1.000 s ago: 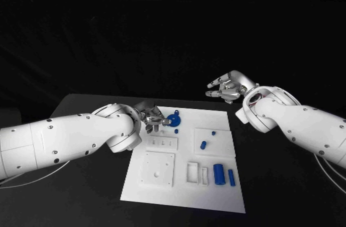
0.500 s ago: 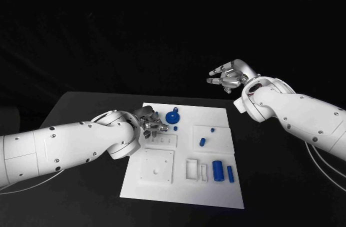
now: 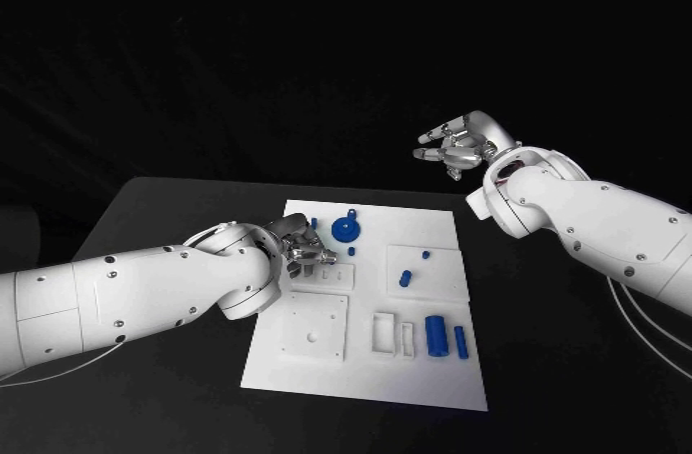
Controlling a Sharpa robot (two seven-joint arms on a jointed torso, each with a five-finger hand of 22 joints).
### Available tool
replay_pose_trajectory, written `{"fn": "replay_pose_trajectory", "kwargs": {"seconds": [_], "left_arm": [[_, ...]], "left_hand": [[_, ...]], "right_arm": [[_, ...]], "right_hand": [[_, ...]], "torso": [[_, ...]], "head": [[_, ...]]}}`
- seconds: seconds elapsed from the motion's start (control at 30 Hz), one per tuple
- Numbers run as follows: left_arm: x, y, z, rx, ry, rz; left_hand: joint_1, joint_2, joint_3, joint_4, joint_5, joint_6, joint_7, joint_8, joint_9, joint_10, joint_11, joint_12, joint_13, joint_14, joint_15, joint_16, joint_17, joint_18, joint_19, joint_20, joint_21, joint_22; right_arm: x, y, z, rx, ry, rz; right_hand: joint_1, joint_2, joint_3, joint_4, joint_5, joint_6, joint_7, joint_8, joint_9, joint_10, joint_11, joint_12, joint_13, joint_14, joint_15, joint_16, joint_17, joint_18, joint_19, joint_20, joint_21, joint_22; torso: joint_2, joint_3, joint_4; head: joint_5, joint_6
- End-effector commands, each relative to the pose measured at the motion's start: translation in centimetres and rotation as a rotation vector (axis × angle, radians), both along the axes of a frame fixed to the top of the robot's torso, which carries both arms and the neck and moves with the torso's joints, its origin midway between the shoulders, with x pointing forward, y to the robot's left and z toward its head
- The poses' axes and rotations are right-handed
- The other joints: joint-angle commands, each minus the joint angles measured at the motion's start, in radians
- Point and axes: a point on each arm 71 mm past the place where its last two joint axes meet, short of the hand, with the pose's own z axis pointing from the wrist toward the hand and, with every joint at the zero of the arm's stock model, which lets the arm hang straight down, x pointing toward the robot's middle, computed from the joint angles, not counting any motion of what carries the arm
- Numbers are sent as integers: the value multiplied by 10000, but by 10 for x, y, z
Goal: Assemble the parts on the task board
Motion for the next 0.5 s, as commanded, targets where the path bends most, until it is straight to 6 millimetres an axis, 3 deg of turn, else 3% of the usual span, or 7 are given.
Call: {"fn": "replay_pose_trajectory", "kwargs": {"seconds": [0.03,0.5], "left_arm": [[-1,-1,-1,247,-9,-125],[-4,1,-3,709,224,-242]], "left_hand": [[147,135,402,-325,25,1120,-936,32,17,401,-126,49,14,55,-48,51,21,-76,20,-6,38,188],[143,143,418,-355,25,1136,-943,32,39,399,-134,79,74,81,-46,108,119,-65,22,-3,84,188]], "right_arm": [[0,0,1,50,-64,27],[0,-2,0,20,12,-5]], "right_hand": [[-122,-1,-5,-44,41,32,11,-33,-14,-67,36,-48,-8,-73,-7,-64,-9,199,410,27,-35,541],[-140,2,2,-58,83,17,16,-35,-14,-88,39,-39,-40,-86,-4,-79,-41,201,430,29,-158,554]], "torso": [[-5,1,-4],[-8,2,-12]], "head": [[5,-33],[29,-92]]}}
